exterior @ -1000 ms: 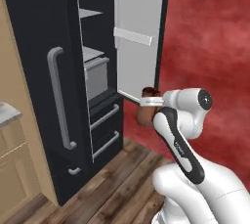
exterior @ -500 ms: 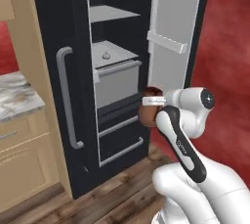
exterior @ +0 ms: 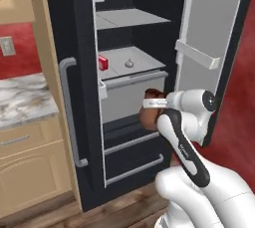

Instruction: Move the boxed food and garlic from the top shelf to the second highest shelf to make space. Then, place the pitcher from the counter on the cleared top shelf.

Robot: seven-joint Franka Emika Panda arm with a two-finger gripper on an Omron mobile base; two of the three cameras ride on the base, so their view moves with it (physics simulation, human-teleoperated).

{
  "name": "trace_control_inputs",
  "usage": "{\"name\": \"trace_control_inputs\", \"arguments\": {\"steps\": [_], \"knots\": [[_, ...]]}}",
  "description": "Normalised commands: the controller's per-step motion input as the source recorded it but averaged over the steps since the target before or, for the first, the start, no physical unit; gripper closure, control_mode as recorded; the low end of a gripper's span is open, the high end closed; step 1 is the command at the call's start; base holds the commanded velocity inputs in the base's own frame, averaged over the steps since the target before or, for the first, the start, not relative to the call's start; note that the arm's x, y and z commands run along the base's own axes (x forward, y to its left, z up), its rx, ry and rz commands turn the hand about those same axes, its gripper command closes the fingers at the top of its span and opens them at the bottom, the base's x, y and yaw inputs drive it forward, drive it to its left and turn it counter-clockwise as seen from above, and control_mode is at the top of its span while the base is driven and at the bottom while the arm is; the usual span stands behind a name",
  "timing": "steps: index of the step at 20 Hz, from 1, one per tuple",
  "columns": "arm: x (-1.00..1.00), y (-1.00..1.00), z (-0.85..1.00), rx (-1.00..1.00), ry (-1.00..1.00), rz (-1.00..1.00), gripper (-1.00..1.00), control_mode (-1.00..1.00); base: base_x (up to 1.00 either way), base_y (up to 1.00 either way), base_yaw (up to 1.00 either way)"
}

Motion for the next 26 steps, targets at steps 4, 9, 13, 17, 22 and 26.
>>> {"name": "trace_control_inputs", "arguments": {"steps": [4, 9, 13, 17, 22, 26], "knots": [[0.00, 0.00, 0.00, 0.00, 0.00, 0.00, 1.00, 1.00, 0.82, 0.00, 0.18], [0.00, 0.00, 0.00, 0.00, 0.00, 0.00, 1.00, 1.00, 0.78, -0.09, 0.14], [0.00, 0.00, 0.00, 0.00, 0.00, 0.00, 1.00, 1.00, 0.71, -0.25, 0.13], [0.00, 0.00, 0.00, 0.00, 0.00, 0.00, 1.00, 1.00, 0.62, -0.33, 0.14], [0.00, 0.00, 0.00, 0.00, 0.00, 0.00, 1.00, 1.00, 0.42, -0.31, 0.17], [0.00, 0.00, 0.00, 0.00, 0.00, 0.00, 1.00, 1.00, 0.05, -0.06, 0.17]]}}
